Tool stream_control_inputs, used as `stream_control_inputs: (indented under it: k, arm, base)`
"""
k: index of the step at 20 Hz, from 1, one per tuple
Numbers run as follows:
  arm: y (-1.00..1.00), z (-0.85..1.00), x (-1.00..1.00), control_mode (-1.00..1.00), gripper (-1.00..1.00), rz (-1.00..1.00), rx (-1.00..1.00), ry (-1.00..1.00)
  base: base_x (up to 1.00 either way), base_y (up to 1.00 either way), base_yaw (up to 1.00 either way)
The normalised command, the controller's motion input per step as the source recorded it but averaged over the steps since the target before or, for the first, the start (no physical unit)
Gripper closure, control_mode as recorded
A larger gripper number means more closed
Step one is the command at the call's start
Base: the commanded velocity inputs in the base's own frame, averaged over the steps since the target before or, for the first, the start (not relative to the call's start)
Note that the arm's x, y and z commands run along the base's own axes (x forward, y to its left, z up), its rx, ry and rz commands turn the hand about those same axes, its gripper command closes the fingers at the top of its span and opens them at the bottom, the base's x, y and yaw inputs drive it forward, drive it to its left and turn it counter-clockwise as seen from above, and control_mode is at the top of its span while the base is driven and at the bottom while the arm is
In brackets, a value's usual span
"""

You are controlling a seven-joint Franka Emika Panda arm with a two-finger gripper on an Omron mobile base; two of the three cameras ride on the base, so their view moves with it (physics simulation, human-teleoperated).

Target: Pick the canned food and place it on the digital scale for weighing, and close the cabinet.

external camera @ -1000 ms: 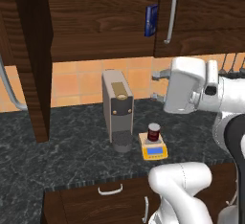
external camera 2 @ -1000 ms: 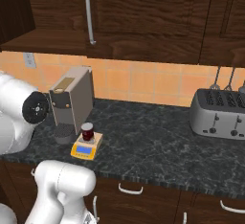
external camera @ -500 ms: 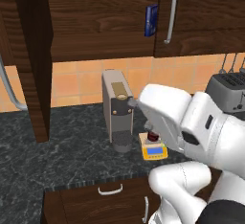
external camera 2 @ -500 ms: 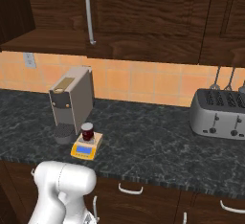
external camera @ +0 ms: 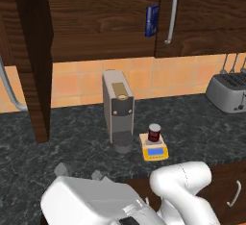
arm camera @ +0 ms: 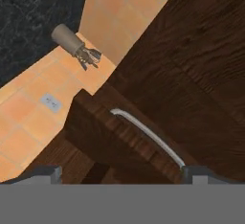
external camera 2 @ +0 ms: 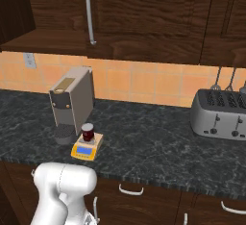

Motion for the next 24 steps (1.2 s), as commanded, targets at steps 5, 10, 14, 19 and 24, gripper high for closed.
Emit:
stream_control_inputs:
  k: [5, 10, 14, 19, 24]
  arm:
    - [1.00, 0.00, 0.05, -1.00, -1.00, -0.18, 0.04, -0.04]
    - [0.96, -0.15, 0.11, -1.00, -1.00, -0.07, 0.22, -0.01]
    - [0.64, -0.28, 0.43, -1.00, -1.00, 0.00, 0.32, 0.00]
    - [0.11, -0.31, 1.00, -1.00, -1.00, -0.01, 0.17, -0.02]
    - [0.01, -0.29, 1.00, -1.00, -1.00, 0.00, 0.20, 0.00]
  base:
    - [0.00, 0.00, 0.00]
    - [0.00, 0.00, 0.00]
    - [0.00, 0.00, 0.00]
    - [0.00, 0.00, 0.00]
    - [0.00, 0.00, 0.00]
